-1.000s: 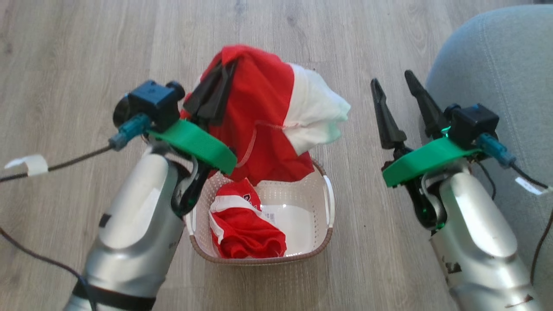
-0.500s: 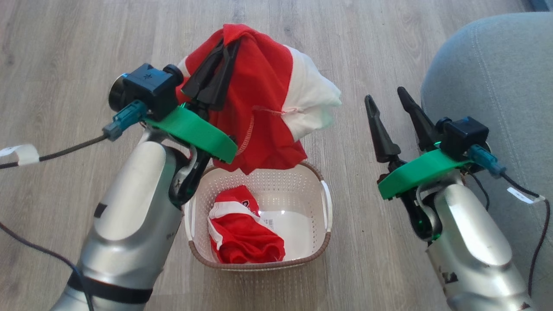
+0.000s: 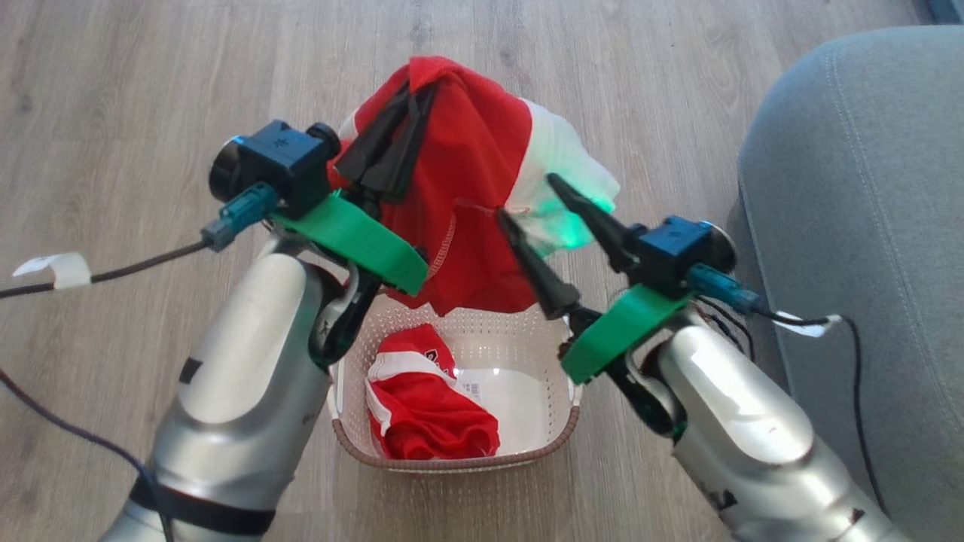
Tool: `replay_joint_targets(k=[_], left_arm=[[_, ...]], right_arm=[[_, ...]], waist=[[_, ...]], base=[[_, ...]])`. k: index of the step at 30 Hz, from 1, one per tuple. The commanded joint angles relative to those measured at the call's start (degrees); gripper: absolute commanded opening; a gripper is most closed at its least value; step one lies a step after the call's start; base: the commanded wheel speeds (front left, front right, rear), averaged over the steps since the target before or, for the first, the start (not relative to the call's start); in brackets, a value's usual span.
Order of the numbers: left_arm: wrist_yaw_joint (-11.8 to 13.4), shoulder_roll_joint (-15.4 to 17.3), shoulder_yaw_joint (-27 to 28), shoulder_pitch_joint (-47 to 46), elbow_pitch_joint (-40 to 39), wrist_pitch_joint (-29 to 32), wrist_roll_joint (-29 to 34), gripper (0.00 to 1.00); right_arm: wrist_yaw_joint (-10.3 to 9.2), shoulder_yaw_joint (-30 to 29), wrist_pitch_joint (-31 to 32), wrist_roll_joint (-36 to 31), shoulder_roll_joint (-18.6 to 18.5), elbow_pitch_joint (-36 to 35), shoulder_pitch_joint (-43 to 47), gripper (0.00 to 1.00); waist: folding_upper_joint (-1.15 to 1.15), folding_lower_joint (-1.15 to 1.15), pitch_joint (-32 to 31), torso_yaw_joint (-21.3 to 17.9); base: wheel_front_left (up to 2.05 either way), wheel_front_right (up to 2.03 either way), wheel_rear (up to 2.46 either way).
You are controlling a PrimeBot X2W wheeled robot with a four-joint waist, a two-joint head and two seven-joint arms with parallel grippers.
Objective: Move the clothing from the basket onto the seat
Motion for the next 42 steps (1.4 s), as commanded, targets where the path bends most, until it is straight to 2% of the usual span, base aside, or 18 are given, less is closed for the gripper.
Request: replay_joint_targets(k=[1, 7, 15, 29, 30, 32, 33, 40, 41, 42], left_arm=[[-0.07, 0.56, 1.43, -1.62, -1.79, -0.72, -0.21, 0.0], [-0.07, 0.16, 0.63, -0.88, -1.41, -0.72, -0.53, 0.0], [-0.07, -0.24, -0.93, -0.58, -1.18, -0.72, -0.83, 0.0], [-0.07, -0.79, -4.03, -0.49, -1.13, -0.72, -1.9, 0.0], [-0.07, -0.85, -4.33, -0.45, -1.11, -0.72, -2.04, 0.0], [-0.07, -0.96, -4.84, -0.55, -1.14, -0.72, -2.28, 0.0], [-0.07, -1.01, -5.18, -0.63, -1.16, -0.72, -2.44, 0.0], [-0.07, -0.86, -4.69, -0.72, -1.66, -0.72, -2.53, 0.0], [-0.07, -0.84, -4.36, -0.58, -1.71, -0.72, -2.42, 0.26], [-0.07, -0.85, -4.12, -0.45, -1.86, -0.72, -2.43, 0.91]], right_arm=[[-0.01, 2.27, -0.37, 0.85, 1.1, -1.46, -2.58, 1.0], [-0.01, 6.23, -0.37, 1.41, 1.52, 1.16, -5.09, 1.0], [-0.01, 7.94, -0.37, 0.88, 1.98, 7.58, -7.39, 1.0], [-0.01, 11.73, -0.37, 5.6, 2.03, 12.98, -11.98, 1.0], [-0.01, 11.94, -0.37, 6.07, 2.03, 13.67, -12.32, 0.73], [-0.01, 11.98, -0.37, 7.75, 2.03, 14.94, -12.86, 0.08], [-0.01, 12.06, -0.37, 8.75, 2.03, 15.4, -13.09, 0.0], [-0.01, 9.97, -0.37, 9.07, 2.03, 15.97, -14.29, 0.0], [-0.01, 9.58, -0.37, 8.89, 2.03, 15.6, -14.2, 0.0], [-0.01, 9.18, -0.37, 8.73, 2.03, 15.2, -14.08, 0.0]], waist=[[0.0, 0.0, -0.11, 0.16], [0.0, 0.0, -0.31, 0.43], [0.0, 0.0, -0.2, 0.8], [0.0, 0.0, 0.33, 1.46], [0.0, 0.0, 0.36, 1.56], [0.0, 0.0, 0.6, 1.78], [0.0, 0.0, 0.72, 1.93], [0.0, 0.0, 1.76, 1.49], [0.0, 0.0, 1.85, 1.3], [0.0, 0.0, 1.94, 1.08]], base=[[0.0, 0.0, 0.0], [0.0, 0.0, 0.0], [0.0, 0.0, 0.0], [0.0, 0.0, 0.0], [0.0, 0.0, 0.0], [0.0, 0.0, 0.0], [0.0, 0.0, 0.0], [0.0, 0.0, 0.0], [0.0, 0.0, 0.0], [0.0, 0.0, 0.0]])
